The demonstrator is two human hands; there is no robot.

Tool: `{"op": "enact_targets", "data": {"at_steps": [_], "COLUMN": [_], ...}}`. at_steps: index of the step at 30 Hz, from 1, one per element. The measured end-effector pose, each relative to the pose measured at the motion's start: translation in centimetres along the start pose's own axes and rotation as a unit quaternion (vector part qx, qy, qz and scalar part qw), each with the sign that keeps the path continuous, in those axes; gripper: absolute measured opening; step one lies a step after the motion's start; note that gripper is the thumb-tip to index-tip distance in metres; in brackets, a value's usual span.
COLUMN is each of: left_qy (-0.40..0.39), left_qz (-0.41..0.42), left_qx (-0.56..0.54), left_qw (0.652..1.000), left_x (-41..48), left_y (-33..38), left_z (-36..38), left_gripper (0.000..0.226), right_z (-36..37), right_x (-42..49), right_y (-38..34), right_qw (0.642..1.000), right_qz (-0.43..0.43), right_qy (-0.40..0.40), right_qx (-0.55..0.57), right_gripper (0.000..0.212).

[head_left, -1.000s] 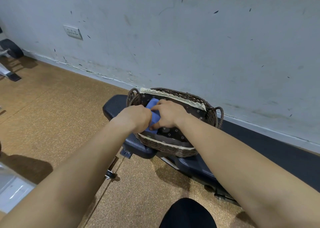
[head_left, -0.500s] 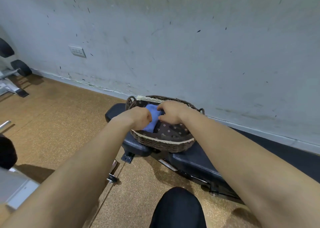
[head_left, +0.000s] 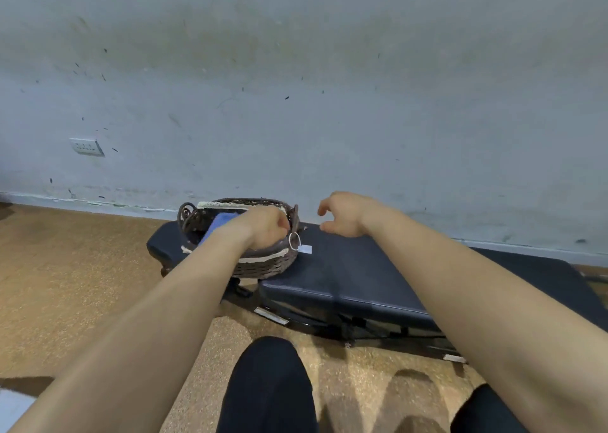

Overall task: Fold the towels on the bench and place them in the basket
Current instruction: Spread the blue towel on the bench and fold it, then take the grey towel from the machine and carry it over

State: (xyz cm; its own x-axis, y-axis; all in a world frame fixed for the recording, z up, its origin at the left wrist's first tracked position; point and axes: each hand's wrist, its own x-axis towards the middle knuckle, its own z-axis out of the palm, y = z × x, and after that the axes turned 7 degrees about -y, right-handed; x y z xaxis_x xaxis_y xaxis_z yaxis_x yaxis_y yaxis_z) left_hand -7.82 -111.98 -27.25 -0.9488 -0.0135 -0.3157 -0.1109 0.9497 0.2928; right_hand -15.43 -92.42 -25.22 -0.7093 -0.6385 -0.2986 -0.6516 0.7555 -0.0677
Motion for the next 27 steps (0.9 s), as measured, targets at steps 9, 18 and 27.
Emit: {"op": "enact_targets", "data": {"at_steps": [9,18,27], "left_qy": [-0.033,-0.146,-0.256], "left_qz": [0.098,0.126,0.115], "left_qx": [0.051,0.119,0.169], "left_qw": [0.993,0.974,0.945], "left_x": [7.1,21.0,21.3], "left_y": [11.6,17.3,26.2], "left_z": [3.8,9.9,0.9], "left_gripper": [0.024,0.035,0.041], "right_z": [4.4,10.6,1.2], "right_x": [-4.4,0.3,-5.8], "right_y": [11.9,25.7,32.0], "right_qw": [0.991,0.969,0.915], "right_qz": [0.105,0.172,0.246], "right_qy": [-0.003,-0.04,-0.044], "right_qx": [0.082,0.175,0.316], "right_gripper": [0.047,0.043,0.033]}}
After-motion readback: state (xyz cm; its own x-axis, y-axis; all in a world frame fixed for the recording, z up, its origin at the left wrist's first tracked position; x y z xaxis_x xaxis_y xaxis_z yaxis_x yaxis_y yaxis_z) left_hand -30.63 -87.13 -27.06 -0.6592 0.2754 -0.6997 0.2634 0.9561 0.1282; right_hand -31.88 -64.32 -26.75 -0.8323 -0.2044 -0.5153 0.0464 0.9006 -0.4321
